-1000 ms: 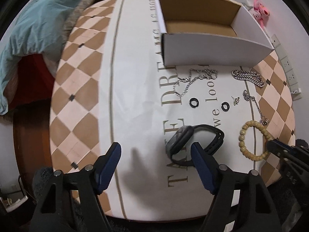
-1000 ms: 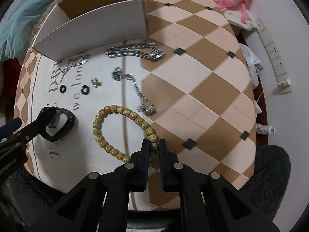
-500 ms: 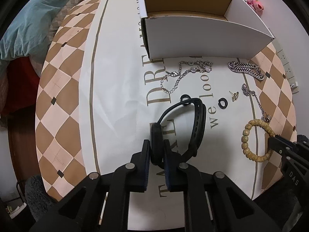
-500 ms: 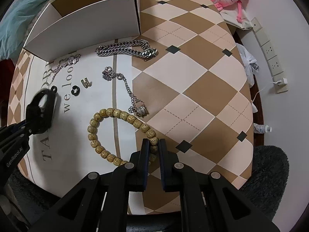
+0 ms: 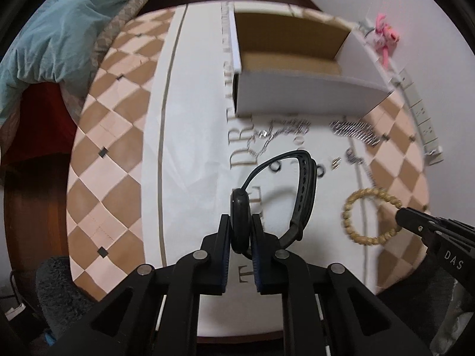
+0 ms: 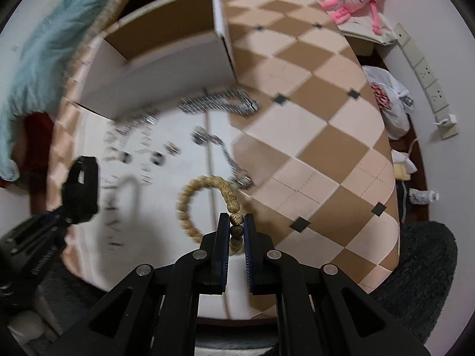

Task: Organize jewelry
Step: 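Carry both items into the white box and open both grippers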

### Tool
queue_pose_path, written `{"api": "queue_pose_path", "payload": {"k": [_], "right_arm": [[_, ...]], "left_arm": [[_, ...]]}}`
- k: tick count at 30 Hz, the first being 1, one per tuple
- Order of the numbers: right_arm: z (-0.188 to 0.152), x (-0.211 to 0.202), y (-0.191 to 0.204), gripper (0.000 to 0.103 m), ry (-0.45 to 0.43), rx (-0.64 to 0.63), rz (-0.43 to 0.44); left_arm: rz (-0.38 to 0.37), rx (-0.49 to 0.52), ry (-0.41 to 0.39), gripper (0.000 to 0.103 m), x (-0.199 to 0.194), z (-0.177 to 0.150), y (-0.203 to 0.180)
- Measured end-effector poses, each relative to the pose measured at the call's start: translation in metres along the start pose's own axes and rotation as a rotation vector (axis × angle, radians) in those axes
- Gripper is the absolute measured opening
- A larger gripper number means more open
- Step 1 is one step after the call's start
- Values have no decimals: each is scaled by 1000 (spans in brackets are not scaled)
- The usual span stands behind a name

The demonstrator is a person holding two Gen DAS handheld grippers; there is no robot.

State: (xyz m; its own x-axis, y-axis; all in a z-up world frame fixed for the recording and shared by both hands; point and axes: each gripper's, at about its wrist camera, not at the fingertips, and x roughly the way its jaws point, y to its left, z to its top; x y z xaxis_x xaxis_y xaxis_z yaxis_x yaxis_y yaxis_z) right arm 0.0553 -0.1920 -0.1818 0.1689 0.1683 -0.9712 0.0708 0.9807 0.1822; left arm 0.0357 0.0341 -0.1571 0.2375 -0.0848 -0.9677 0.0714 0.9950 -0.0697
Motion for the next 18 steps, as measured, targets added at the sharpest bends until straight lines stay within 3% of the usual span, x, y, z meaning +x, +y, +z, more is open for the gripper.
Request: {"api": "queue_pose_path", "payload": {"k": [4, 8, 14, 18], "right_arm": [[17, -35, 17, 9, -56, -37, 64], [43, -72, 32, 9, -129, -83, 98], [99, -106, 45, 9, -224, -135, 124], [138, -98, 55, 9, -214, -151, 131]], "left_arm": [[-35, -10, -61, 10, -32, 9, -1], [-68, -19, -108, 10, -54, 44, 2], [-92, -21, -132, 10, -48, 105, -11], [-101, -27, -109, 10, -34, 136, -9]]}}
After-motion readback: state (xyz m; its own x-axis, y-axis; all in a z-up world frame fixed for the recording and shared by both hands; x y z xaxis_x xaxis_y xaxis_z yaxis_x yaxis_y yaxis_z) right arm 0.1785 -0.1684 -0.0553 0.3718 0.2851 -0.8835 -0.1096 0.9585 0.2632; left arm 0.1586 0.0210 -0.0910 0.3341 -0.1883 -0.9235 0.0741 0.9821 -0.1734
